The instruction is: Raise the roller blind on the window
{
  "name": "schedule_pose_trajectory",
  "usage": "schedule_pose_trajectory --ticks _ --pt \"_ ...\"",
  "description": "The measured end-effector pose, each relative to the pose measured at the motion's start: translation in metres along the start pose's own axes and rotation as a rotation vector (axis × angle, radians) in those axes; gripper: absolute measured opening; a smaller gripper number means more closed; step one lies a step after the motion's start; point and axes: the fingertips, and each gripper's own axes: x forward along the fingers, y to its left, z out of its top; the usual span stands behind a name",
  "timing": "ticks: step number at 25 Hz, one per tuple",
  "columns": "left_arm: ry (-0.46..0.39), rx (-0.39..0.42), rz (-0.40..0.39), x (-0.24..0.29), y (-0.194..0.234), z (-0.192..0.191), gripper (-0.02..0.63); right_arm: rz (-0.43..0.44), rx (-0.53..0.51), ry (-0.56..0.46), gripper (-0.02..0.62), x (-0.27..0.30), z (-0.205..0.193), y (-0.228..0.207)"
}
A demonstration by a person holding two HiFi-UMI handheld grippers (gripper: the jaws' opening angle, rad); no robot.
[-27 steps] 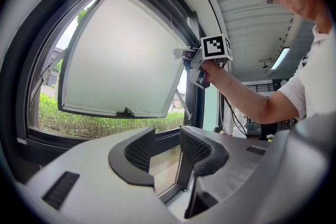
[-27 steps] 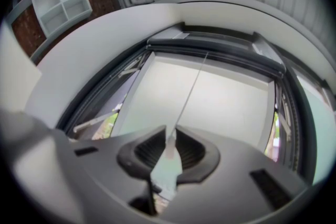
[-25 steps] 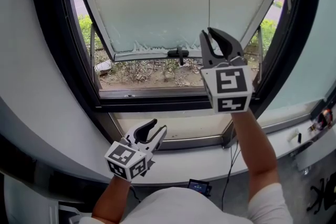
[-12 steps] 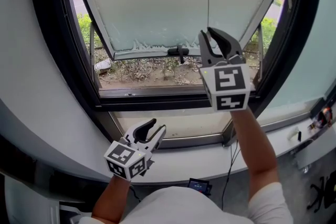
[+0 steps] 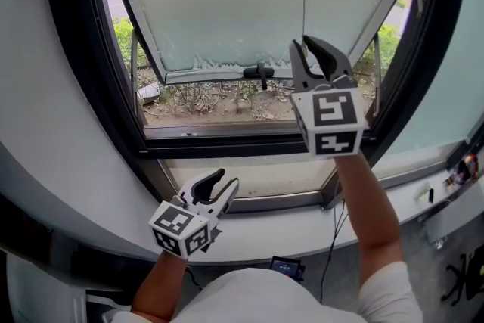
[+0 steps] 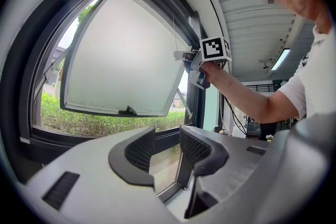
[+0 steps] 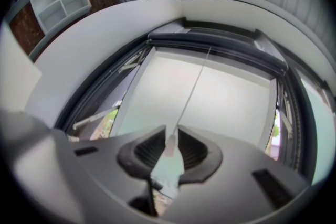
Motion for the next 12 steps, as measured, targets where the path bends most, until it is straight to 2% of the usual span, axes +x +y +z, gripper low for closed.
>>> schedule_pose_trajectory --ticks 12 --pt "-0.004 0.012 0.002 -0.0061 0.0057 0.0043 0.164 -0.028 -0.004 0.010 0.063 -0.0030 0.0010 -0.0060"
